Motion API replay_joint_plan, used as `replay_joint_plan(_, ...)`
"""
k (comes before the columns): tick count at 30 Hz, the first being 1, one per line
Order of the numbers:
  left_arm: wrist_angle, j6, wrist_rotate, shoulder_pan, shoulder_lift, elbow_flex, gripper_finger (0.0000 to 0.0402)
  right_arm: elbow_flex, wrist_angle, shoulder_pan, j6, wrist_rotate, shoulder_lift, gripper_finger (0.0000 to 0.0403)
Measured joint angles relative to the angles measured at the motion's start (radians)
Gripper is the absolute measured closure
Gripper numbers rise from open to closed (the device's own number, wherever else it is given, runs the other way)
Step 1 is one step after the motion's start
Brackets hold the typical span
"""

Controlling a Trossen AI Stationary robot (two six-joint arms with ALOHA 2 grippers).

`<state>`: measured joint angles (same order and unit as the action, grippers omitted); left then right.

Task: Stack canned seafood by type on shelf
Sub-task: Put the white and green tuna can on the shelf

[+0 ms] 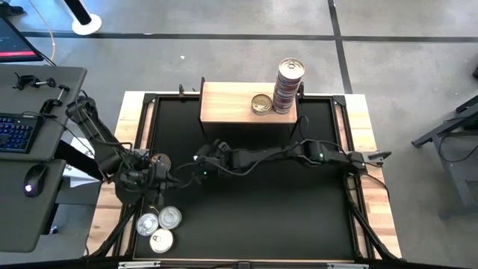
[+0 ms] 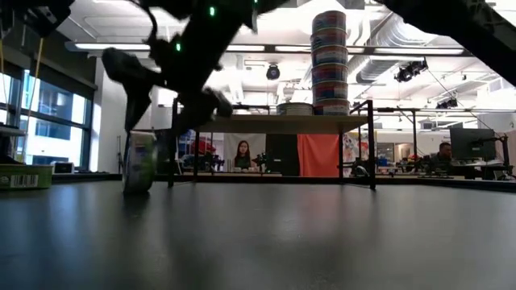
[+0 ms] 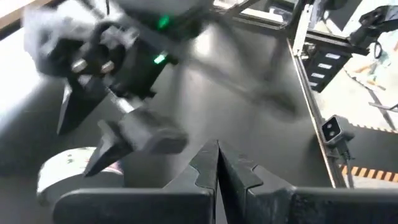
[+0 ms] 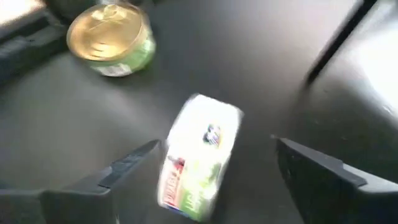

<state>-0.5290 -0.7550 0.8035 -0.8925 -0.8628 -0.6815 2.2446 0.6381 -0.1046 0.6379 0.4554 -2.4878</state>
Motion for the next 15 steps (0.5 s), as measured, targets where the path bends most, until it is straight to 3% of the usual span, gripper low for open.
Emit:
replay_joint_plan(5,-0.001,0.036,-0.008,0.000,0.018,0.000,0.0402,-0.070,-0.132,0.028,0.028,-0.114,-0.003,0.0096)
replay_joint_plan(10,-0.008,0.042,-0.009,0.000,0.018,0.000,0.0402,-0.092,-0.146,0.028,0.073,-0.114,-0.010,0.0105)
replay_joint_plan(12,-0.003,0.042,-0.008,0.000,0.018,0.000,0.0402,-0.094,-0.135,0.032,0.072,-0.119,-0.019,0.0130)
replay_joint_plan(15,0.002,0.045,-0.001,0.000,0.018,0.000,0.0402,-0.094,-0.141,0.033,0.036,-0.138,-0.021,0.0198)
